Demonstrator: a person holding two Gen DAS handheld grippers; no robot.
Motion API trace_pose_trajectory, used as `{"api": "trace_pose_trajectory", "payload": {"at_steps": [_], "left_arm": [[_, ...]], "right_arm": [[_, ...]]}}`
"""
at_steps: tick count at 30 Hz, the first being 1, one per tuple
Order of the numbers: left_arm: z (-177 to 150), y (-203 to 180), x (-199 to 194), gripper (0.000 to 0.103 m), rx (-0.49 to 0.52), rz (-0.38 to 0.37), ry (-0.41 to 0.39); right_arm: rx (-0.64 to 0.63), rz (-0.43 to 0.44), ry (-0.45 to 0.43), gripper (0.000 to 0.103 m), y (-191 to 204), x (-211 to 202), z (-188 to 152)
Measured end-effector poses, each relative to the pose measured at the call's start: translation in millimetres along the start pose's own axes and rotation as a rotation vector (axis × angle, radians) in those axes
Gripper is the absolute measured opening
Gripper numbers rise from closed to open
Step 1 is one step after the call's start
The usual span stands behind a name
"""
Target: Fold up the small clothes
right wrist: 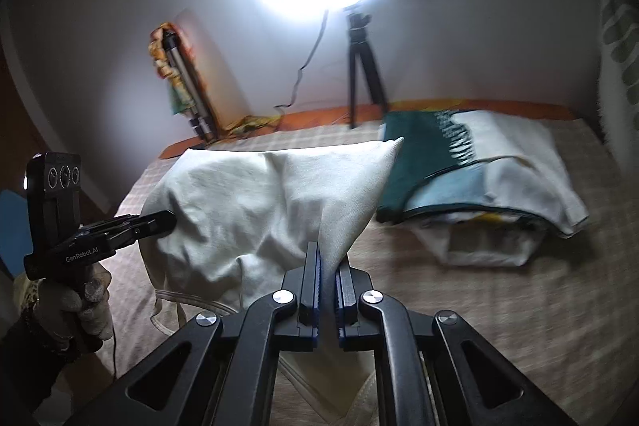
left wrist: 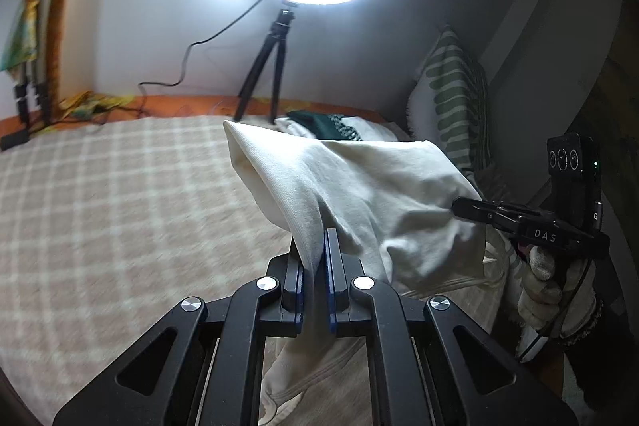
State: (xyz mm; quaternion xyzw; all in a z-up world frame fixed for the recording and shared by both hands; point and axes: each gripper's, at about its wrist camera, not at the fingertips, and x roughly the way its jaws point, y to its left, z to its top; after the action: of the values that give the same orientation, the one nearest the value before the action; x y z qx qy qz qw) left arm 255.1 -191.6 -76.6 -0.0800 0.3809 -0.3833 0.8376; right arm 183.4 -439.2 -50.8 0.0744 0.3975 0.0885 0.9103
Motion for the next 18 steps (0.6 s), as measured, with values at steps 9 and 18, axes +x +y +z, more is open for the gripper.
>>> {"api": "trace_pose_trajectory", "payload": {"at_steps": [9,18], "left_arm": [[58.7,-48.0,76.6,0.007,0.125,-0.001,-0.015],[99.5,-62.2,149.3,0.007,0.123,0.043,-0.015]], "right_arm": [[-0.006,-0.168,-0.073,0.003,-74.6,-25.7,46.9],[0.011,-0.28,-0.082,0.003,-146.4,0.4,94.9]]}}
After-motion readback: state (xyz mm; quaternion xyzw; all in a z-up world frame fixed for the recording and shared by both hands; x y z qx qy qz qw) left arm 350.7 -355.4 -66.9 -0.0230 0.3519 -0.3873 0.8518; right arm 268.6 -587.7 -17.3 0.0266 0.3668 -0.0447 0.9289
